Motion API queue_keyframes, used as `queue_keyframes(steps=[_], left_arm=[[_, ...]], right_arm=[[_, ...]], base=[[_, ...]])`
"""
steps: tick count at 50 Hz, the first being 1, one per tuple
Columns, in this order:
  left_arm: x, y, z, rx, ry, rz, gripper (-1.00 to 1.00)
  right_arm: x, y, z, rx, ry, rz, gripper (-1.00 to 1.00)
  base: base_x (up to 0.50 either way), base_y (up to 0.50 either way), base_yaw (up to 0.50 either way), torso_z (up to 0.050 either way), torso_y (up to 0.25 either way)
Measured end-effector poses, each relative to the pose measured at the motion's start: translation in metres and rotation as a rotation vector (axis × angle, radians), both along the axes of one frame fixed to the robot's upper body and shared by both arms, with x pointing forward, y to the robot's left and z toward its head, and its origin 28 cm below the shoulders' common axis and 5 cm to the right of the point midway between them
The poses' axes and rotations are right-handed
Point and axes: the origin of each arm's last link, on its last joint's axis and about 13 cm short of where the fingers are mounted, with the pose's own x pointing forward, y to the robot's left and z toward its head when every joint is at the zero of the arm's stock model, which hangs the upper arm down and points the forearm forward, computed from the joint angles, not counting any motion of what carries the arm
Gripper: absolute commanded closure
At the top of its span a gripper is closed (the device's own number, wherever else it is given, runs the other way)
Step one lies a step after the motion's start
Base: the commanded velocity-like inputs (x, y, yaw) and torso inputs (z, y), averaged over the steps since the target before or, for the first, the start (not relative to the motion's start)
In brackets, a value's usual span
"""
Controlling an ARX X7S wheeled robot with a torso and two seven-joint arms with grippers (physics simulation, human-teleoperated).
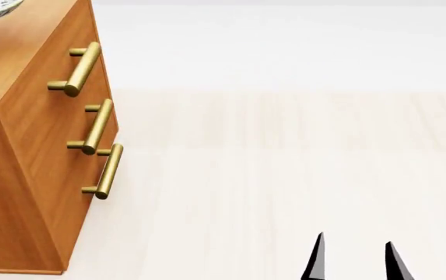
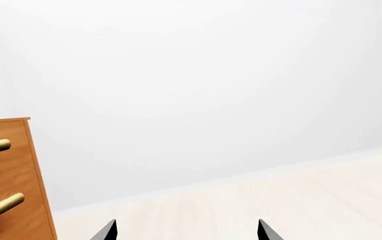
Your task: Put the bowl on top of the cabinet.
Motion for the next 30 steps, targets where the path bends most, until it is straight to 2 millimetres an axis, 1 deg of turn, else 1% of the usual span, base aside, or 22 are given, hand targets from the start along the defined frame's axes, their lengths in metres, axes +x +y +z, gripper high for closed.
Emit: queue_keyframes(steps=[8,30], left_arm=[[-0.0008,0.0025,0.0007,-0.005,0.025,0.02,1.0],[-0.0008,0.0006,0.0002,0.005,0.079,0.05,1.0]], right_arm=[[0.001,0.0006,-0.0004,-0.002,0.003,0.003,-1.0],[-0.0003,0.0014,0.0002,-0.008,-0.002,0.001,-1.0]], base=[[0.0,0.0,0.0,0.0,0.001],[0.0,0.0,0.0,0.0,0.0]])
